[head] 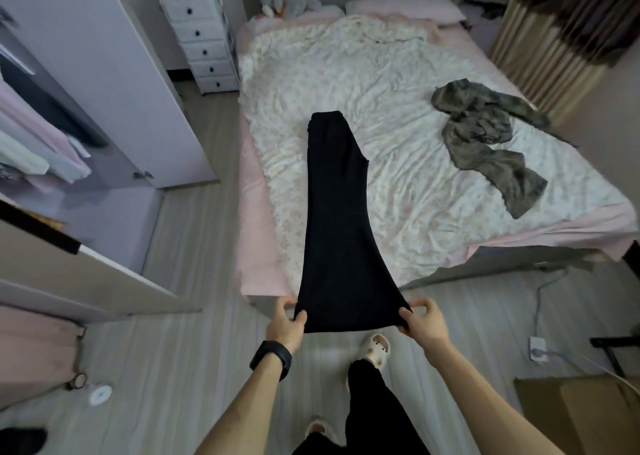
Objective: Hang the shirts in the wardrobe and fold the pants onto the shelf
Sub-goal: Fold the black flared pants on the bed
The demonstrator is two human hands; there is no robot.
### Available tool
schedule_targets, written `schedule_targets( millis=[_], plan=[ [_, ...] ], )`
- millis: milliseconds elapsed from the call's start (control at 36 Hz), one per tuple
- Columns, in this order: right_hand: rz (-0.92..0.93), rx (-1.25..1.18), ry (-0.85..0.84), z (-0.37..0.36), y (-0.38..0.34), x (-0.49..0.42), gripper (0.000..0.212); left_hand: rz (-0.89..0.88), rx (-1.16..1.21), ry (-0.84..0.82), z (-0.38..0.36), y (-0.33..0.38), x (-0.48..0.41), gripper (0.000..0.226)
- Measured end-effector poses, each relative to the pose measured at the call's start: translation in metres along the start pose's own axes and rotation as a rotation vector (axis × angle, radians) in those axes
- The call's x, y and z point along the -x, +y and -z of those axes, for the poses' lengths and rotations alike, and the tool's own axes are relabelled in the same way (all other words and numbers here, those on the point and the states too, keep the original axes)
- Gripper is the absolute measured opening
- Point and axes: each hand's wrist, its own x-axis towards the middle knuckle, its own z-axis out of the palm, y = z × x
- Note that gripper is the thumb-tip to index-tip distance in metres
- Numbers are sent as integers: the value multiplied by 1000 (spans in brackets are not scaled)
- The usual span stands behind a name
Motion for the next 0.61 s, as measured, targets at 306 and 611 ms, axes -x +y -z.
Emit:
schedule_targets(
  millis=[306,611],
  plan=[
    [-7,183,-149,25,38,56,14,170,22,-189,14,-50,35,13],
    [98,-346,-220,23,-83,11,6,10,314,-315,81,88,-14,19]
  ],
)
